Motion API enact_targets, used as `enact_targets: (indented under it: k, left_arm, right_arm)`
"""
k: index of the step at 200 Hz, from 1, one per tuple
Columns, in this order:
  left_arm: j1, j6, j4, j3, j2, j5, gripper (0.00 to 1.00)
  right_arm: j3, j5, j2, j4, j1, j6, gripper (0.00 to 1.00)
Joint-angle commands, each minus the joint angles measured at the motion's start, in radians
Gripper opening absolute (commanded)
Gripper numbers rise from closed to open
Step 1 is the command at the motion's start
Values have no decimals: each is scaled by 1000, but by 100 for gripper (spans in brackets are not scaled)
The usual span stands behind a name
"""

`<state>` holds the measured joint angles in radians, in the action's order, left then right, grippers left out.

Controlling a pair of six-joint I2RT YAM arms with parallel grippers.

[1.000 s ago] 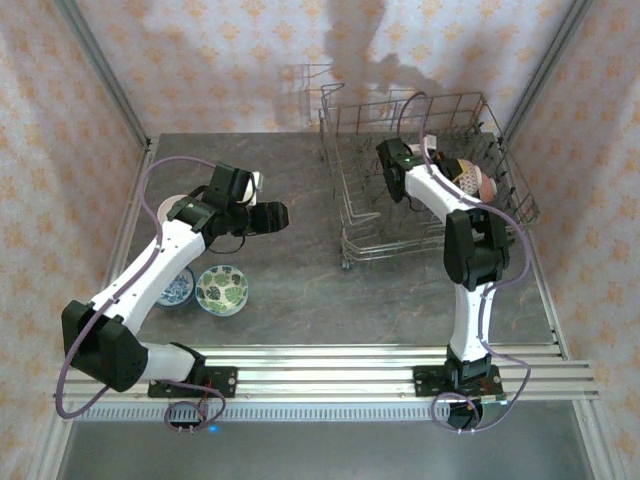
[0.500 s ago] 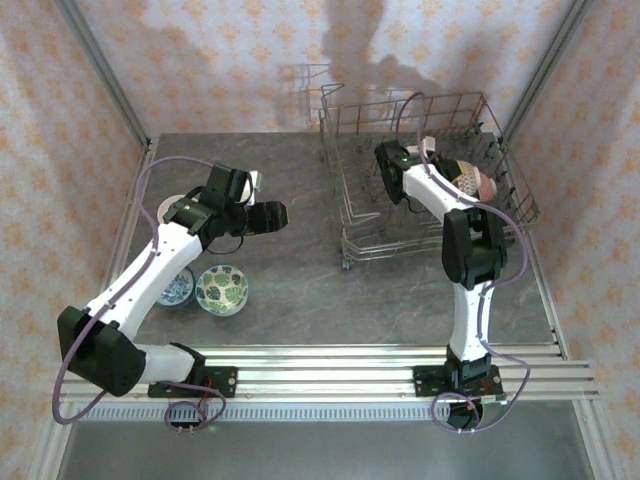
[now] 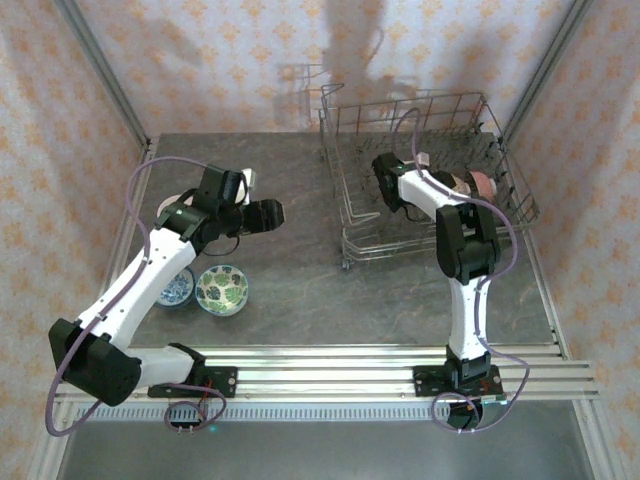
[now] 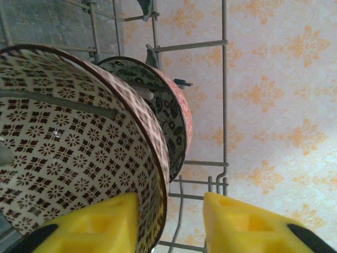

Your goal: Load the bowls into the dish rack

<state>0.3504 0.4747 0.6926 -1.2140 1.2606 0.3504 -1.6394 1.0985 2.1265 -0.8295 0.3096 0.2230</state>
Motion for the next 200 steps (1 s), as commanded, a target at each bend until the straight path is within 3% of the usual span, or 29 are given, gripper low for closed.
enact_targets:
  k: [1,54,81,98,141,163,200]
  left_arm:
    - [-10,16,38,19,-23,-36,70]
    - [-14,-18,97,7,-20,-80,70]
    - [-24,-15,169,-7,-7,-118,71]
    - [-31,15,212,-8,-18,-163,71]
    - [-43,109,345,13,-94,-268,72]
    - [-60,122,386,68,-168,-313,79]
    - [-153,132,464,185,-247,-348,83]
  right_arm:
    - [-19,-67,17,-54,-6,-50,46]
    - [23,-172,-130,-71,-9,-83,82]
    - [64,-283,-234,-68,-8,-78,93]
    - [80,-402,-282,-83,-8,-53,95]
    - [135,-514,-410,-138,-8,-95,100]
    - [182,-568,-503,-154,-7,-126,100]
    - [243,-712,-646,-168,-3,-178,99]
